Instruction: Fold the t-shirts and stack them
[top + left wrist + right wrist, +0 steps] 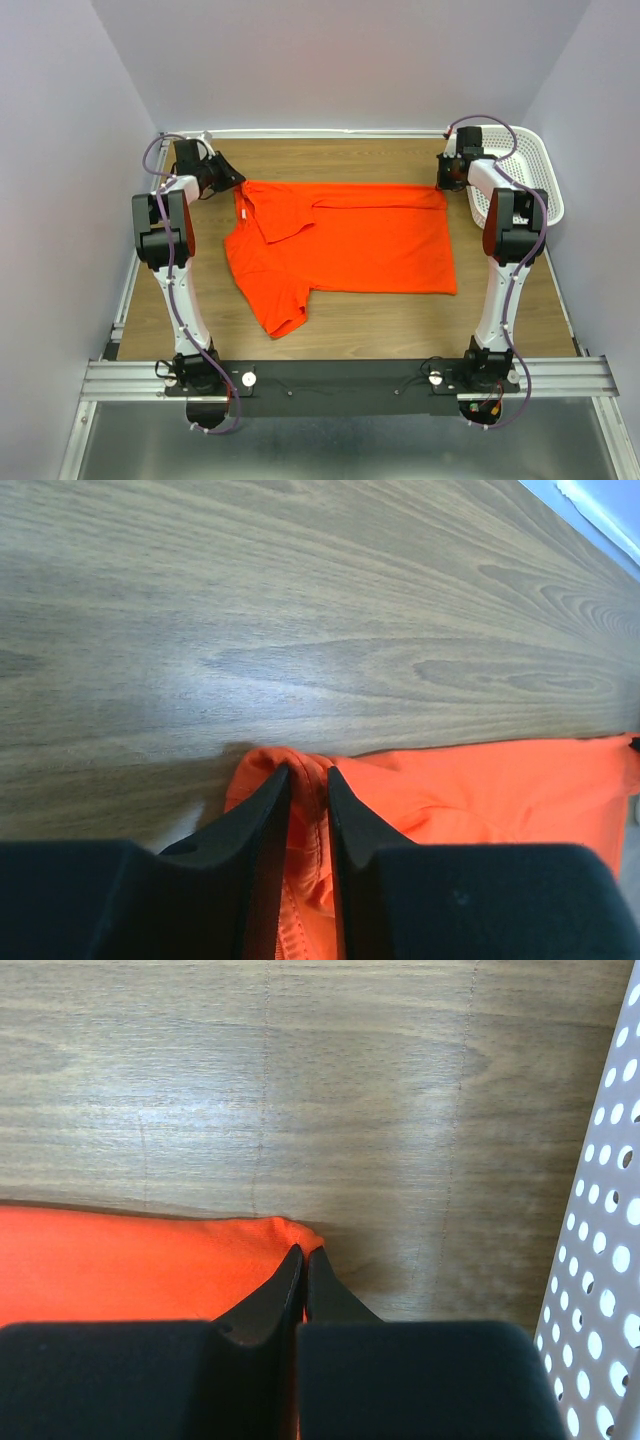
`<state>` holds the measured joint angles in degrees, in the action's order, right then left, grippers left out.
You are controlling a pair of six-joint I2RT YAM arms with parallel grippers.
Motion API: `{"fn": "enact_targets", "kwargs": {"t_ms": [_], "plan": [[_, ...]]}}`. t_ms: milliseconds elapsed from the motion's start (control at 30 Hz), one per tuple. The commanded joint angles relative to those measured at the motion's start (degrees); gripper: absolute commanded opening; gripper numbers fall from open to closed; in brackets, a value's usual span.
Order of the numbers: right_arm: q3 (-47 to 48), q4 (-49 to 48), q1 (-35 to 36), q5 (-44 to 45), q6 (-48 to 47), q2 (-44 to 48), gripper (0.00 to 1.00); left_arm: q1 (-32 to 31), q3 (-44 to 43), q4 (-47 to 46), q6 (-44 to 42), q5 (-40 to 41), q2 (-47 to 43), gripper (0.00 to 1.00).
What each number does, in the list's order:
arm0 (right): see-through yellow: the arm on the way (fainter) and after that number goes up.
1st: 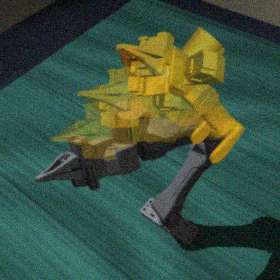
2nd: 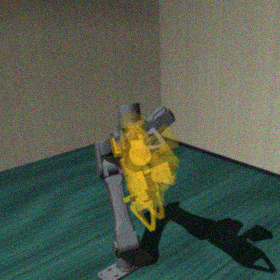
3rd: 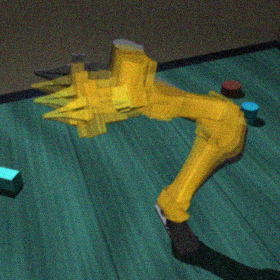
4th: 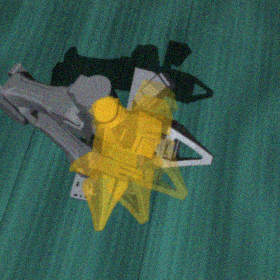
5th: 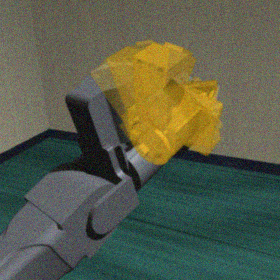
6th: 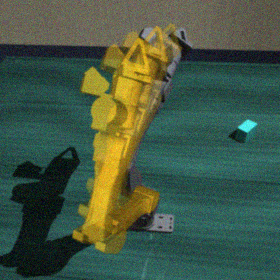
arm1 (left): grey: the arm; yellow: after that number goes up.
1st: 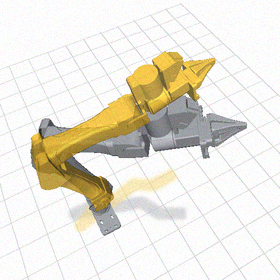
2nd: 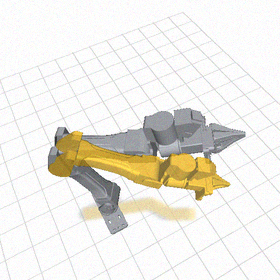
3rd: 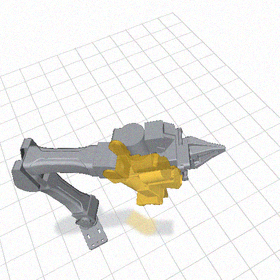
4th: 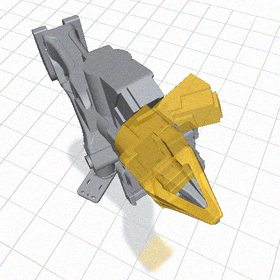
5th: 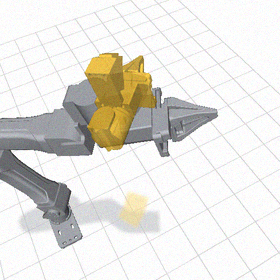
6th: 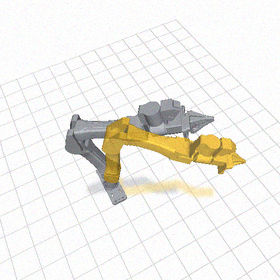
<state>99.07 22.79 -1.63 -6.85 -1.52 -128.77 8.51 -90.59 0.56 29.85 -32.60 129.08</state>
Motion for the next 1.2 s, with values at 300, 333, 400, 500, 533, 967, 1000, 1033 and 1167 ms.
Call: {"fn": "enact_targets", "kwargs": {"t_ms": [300, 333, 400, 500, 533, 967, 1000, 1033, 1167], "plan": [[1.1, 0.7, -0.6, 0.8, -0.2, -1.1, 0.06, 0.3, -0.1, 0.9, -0.7, 2.2, -1.5, 0.0], [1.1, 0.7, -0.6, 1.2, -0.2, -1.1, 0.06, 0.5, 0.1, 0.8, -0.5, 2.5, -2.0, 0.0], [1.1, 0.7, -0.6, 2.4, -0.2, -1.0, 0.06, 1.0, 0.5, 0.7, -0.6, 3.0, -2.9, 0.0], [1.1, 0.6, -0.6, 3.2, -0.2, -0.9, 0.05, 1.9, 1.8, 0.3, -0.7, 4.0, -4.2, 0.0], [1.1, 0.6, -0.6, 3.4, -0.2, -0.8, 0.04, 2.1, 2.5, 0.1, -0.6, 4.3, -4.4, 0.0], [1.1, 0.7, -0.6, 2.6, -0.3, -1.0, 0.03, 3.4, 5.2, -3.2, 0.7, 2.6, -5.4, 0.09], [1.2, 0.7, -0.6, 2.3, -0.4, -1.0, 0.06, 3.4, 5.2, -3.4, 0.7, 2.5, -5.3, 0.12], [1.2, 0.7, -0.6, 1.4, -0.5, -1.0, 0.09, 3.4, 5.2, -3.5, 0.8, 2.5, -5.5, 0.2], [1.1, 0.7, -0.6, 0.3, -1.0, -1.0, 0.31, 3.6, 5.2, -3.5, 0.3, 4.3, -6.8, 0.36]]}}
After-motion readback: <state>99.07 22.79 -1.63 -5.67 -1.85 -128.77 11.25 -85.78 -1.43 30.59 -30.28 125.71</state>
